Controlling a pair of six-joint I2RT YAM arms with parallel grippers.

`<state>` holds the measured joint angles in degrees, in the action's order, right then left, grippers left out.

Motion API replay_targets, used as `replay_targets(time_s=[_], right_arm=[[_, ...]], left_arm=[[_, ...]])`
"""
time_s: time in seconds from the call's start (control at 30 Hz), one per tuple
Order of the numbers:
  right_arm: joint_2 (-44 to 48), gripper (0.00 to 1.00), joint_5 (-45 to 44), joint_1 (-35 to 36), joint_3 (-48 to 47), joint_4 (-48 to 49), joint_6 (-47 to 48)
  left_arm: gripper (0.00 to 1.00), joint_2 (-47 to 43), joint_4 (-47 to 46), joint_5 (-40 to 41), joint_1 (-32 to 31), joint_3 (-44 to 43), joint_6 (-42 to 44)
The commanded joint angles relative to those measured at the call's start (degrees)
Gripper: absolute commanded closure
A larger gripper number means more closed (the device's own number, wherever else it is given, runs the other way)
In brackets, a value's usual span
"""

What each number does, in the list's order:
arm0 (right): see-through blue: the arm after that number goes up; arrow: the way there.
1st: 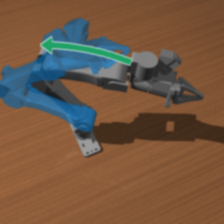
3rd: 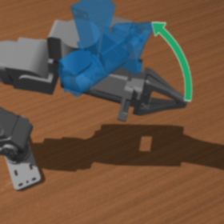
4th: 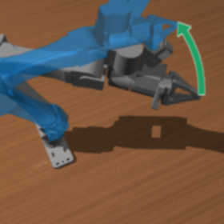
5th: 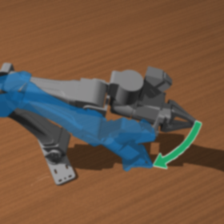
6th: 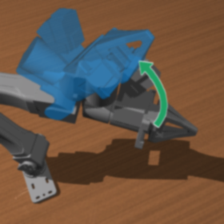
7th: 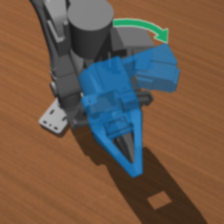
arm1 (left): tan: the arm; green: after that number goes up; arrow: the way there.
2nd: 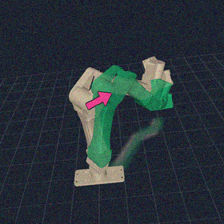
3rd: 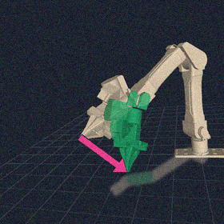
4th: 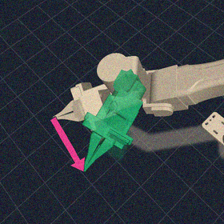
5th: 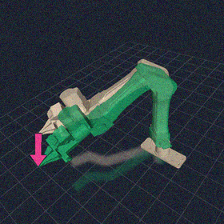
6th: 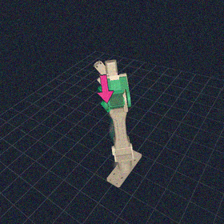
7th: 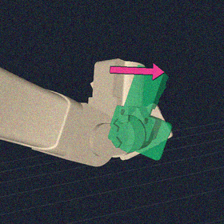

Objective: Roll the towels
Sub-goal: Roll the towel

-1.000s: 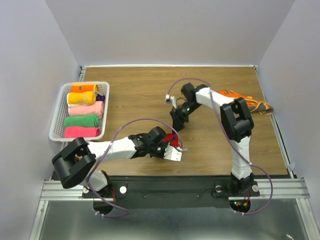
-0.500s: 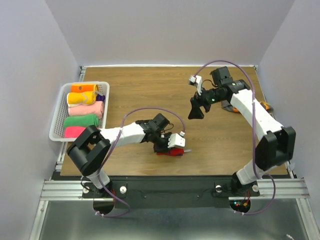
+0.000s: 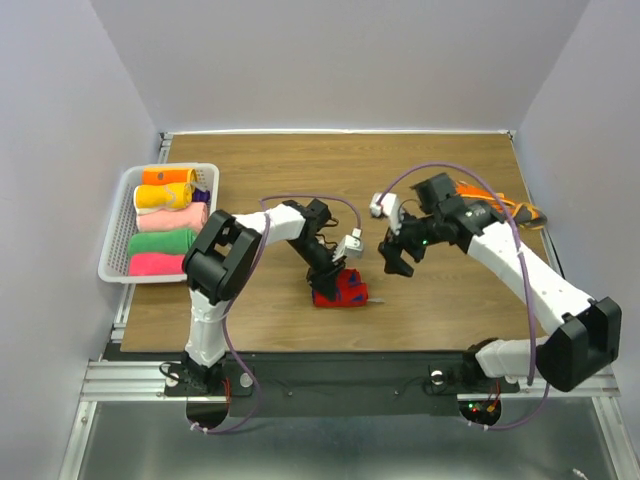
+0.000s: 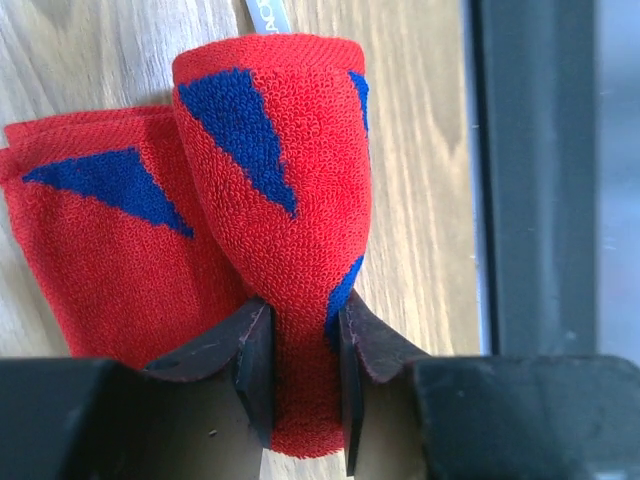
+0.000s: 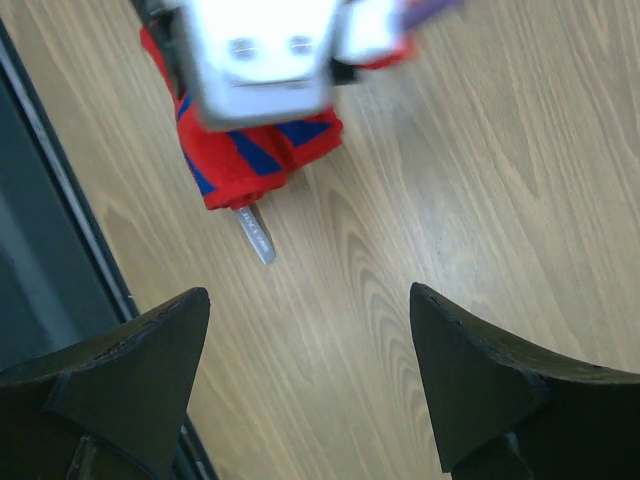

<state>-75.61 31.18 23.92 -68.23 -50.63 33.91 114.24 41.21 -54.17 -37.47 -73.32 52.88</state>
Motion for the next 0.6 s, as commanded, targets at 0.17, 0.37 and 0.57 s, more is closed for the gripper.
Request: replay_targets(time_s=[0.17, 0.37, 0.57], right_arm=[[0.6, 0.14, -17.7, 19.1, 7.3, 15.8, 1.7], [-8.2, 0.14, -20.7, 28.8, 7.0, 21.9, -1.0], [-11.8, 0.14, -23.0, 31.5, 12.4, 30.1, -0.4]], left_arm=[[0.62, 13.9, 13.6, 5.8, 2.8, -3.1, 9.9], [0.61, 18.0, 15.9, 5.1, 5.0, -6.8, 10.5], [0.59, 20.6, 18.1, 5.9, 5.7, -9.8, 11.3]])
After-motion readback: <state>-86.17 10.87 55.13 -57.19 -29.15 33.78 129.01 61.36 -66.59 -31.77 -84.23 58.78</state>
